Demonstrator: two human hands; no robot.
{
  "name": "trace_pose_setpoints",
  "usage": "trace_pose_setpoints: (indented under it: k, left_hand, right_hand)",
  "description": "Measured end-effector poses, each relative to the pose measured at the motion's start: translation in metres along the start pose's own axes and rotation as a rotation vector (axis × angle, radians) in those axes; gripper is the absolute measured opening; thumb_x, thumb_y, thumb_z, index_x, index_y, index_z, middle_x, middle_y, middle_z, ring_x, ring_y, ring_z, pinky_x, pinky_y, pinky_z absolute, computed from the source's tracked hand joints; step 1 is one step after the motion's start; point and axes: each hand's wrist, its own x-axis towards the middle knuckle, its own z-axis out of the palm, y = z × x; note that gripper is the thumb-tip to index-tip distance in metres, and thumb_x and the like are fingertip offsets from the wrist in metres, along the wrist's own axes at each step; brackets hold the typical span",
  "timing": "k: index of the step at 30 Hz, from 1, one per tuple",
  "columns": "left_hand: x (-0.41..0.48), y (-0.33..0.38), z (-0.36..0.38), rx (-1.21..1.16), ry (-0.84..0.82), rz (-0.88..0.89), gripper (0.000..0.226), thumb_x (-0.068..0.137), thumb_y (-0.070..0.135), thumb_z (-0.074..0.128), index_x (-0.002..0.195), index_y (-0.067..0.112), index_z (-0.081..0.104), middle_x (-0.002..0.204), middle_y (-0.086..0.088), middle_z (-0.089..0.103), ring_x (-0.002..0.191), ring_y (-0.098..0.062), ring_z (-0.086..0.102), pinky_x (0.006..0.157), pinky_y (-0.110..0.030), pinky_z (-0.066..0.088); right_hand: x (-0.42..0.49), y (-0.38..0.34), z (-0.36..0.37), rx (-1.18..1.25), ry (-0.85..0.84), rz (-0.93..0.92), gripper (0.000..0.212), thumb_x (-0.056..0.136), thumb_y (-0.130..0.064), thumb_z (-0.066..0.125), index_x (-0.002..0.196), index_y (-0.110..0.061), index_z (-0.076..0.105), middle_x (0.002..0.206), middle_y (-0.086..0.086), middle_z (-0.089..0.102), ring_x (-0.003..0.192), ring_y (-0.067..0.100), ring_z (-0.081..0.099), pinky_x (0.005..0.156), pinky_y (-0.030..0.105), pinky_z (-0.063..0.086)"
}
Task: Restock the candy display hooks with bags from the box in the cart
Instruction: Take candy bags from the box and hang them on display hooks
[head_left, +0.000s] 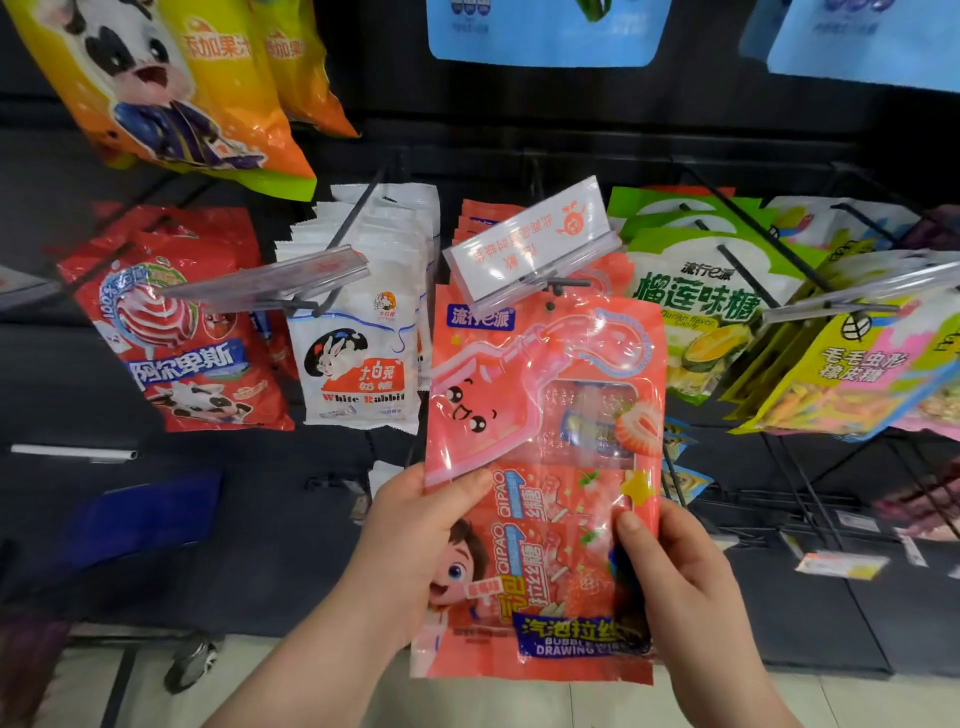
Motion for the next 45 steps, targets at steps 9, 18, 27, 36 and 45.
trace_pose_setpoints:
  k: [9,18,27,36,45]
  left_hand:
    - [0.005,0.001,0.004,0.014,0.007,-0.004,0.012,0.086,0.013,0.066,0.097,0.007,0.069,0.088,-0.013,0.076,0.084,-0.031,0.074,0.081,-0.045,0.057]
    - [0.043,0.011,0.009,0.13,0.023,-0.001,0.012,0.087,0.017,0.067,0.098,0.012,0.069,0.091,-0.009,0.077,0.089,-0.028,0.073,0.089,-0.047,0.055]
    - [0.098,0.034,0.027,0.393,0.119,0.109,0.012,0.087,0.032,0.067,0.083,0.022,0.061,0.091,-0.001,0.069,0.082,-0.017,0.066,0.077,-0.031,0.053]
    - [0.13,0.026,0.036,0.575,0.24,0.131,0.023,0.085,0.029,0.068,0.097,0.015,0.055,0.101,-0.006,0.06,0.09,-0.023,0.056,0.075,-0.031,0.044]
    - [0.122,0.022,0.029,0.622,0.262,0.176,0.046,0.081,0.03,0.071,0.12,0.019,0.048,0.109,0.001,0.061,0.087,-0.021,0.06,0.074,-0.031,0.048]
  right_hand:
    - [0.008,0.002,-0.003,-0.001,-0.011,-0.016,0.014,0.092,-0.019,0.057,0.1,-0.015,0.069,0.081,-0.003,0.071,0.07,0.007,0.063,0.061,0.022,0.048]
    - [0.045,-0.009,0.009,-0.097,-0.047,0.003,0.019,0.095,-0.021,0.054,0.084,-0.008,0.062,0.06,-0.009,0.063,0.059,0.009,0.057,0.056,0.025,0.046]
    - [0.11,-0.026,0.024,-0.389,0.057,0.01,0.029,0.094,-0.03,0.053,0.087,-0.003,0.062,0.073,0.003,0.058,0.066,0.016,0.051,0.058,0.029,0.039]
    - [0.138,-0.025,0.025,-0.534,0.022,0.098,0.03,0.095,-0.034,0.053,0.094,-0.005,0.06,0.094,0.009,0.065,0.07,0.017,0.053,0.05,0.023,0.04]
    - [0.12,-0.03,0.024,-0.639,-0.061,0.058,0.05,0.095,-0.032,0.054,0.138,-0.009,0.042,0.134,0.008,0.054,0.115,0.028,0.055,0.083,0.032,0.041]
